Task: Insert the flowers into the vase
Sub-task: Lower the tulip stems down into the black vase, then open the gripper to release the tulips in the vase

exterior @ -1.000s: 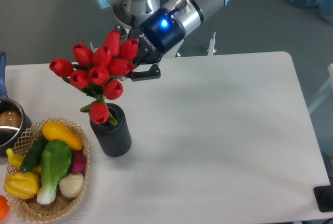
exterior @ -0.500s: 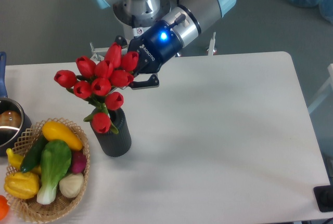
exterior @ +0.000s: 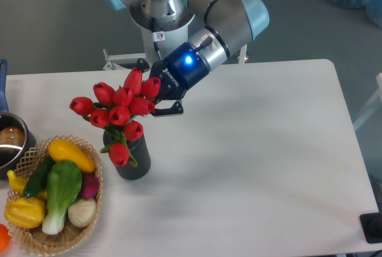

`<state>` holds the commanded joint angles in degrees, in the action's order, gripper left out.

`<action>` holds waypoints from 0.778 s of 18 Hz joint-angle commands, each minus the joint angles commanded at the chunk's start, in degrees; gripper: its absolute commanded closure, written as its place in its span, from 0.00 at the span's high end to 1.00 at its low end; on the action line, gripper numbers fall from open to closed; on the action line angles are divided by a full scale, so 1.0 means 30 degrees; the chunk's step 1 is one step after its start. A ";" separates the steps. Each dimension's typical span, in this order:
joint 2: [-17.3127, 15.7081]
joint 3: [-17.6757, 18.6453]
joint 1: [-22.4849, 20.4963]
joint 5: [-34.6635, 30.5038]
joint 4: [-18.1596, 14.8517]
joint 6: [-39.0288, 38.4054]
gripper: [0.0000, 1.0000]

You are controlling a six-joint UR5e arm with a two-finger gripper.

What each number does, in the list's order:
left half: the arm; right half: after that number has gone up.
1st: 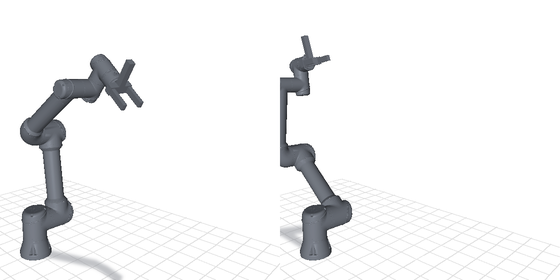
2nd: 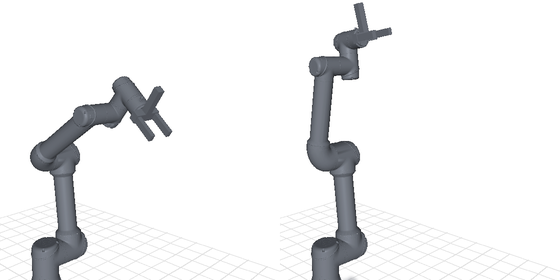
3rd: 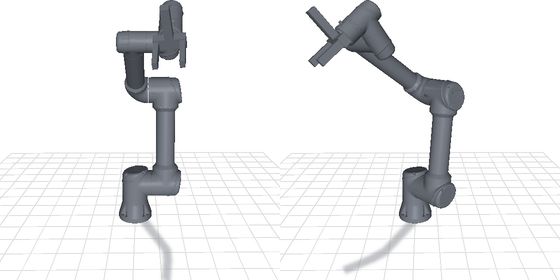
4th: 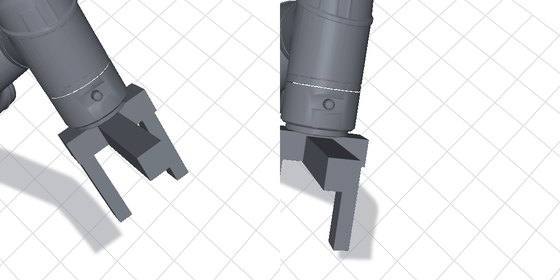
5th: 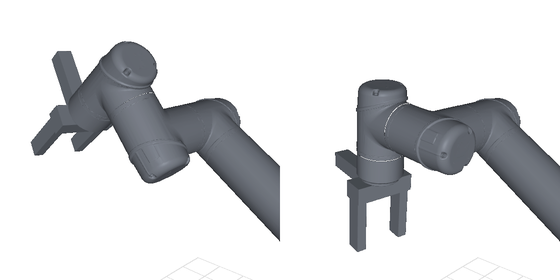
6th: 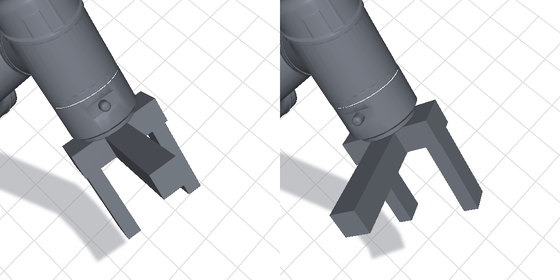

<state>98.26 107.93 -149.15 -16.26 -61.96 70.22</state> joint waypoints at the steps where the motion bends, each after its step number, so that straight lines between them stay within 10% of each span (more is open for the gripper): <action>1: 0.0030 0.0087 0.0000 -0.0058 0.0000 -0.0029 0.29; 7: 0.0207 0.0556 0.0000 -0.0878 0.0000 0.0731 0.47; 11: 0.0119 0.0850 -0.0029 -0.1727 0.0000 0.0762 1.00; 14: -0.0086 0.1317 -0.0175 -0.2430 -0.0059 0.0762 1.00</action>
<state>98.00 111.88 -149.68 -23.55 -62.14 72.51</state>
